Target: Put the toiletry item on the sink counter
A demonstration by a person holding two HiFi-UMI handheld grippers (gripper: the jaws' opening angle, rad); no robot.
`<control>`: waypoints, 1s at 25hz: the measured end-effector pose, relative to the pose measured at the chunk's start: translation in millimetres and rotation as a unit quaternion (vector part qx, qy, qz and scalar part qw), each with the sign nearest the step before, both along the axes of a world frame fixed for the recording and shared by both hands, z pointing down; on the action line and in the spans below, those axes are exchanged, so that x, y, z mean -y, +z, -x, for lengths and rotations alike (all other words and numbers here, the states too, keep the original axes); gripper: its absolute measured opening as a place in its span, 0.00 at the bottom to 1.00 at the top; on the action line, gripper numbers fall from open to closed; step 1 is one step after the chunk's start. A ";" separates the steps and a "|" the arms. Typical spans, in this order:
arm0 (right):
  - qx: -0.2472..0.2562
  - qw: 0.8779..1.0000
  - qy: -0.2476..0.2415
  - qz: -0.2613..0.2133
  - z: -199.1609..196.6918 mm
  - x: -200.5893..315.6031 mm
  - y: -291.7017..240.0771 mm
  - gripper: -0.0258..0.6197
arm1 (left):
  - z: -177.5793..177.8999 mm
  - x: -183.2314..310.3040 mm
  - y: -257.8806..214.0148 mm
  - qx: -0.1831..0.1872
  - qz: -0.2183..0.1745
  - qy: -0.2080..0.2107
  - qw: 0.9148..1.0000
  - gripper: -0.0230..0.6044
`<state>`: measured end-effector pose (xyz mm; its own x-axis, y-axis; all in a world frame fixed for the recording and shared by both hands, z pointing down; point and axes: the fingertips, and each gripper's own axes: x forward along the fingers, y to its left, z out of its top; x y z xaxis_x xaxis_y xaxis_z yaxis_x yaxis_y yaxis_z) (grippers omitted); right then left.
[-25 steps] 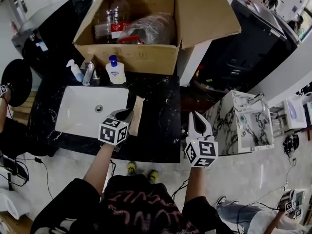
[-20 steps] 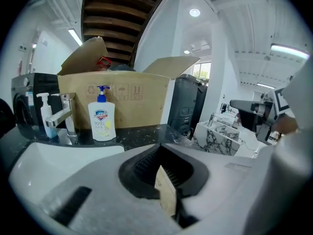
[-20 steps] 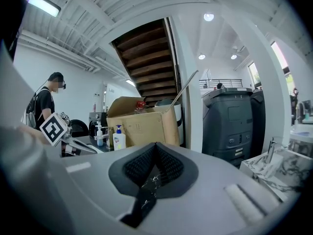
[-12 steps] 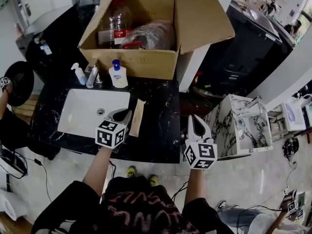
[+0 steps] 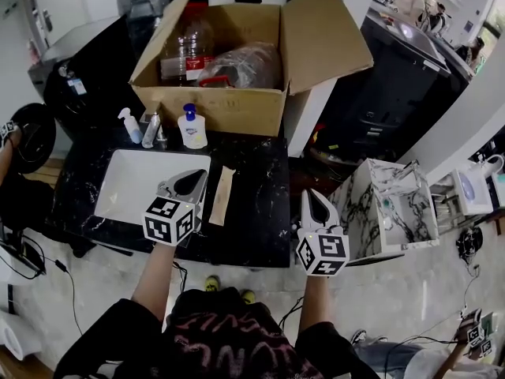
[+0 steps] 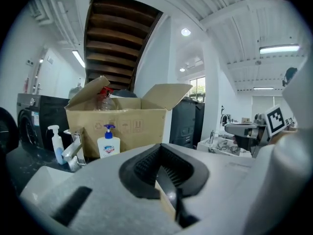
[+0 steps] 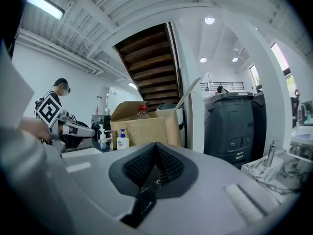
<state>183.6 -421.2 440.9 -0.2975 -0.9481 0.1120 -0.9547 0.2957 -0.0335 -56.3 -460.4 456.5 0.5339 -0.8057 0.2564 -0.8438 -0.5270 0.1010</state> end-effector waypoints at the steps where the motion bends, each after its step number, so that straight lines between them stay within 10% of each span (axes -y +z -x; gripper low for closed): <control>1: 0.000 1.000 0.000 -0.001 0.3 -0.3 -1.4 0.06 | 1.2 -0.8 -6.5 0.000 -0.007 -0.001 1.000 0.04; 25: -0.011 0.999 -0.004 -0.032 6.0 -13.5 -28.9 0.06 | 9.5 -18.7 -56.3 0.000 -0.070 -0.001 0.998 0.04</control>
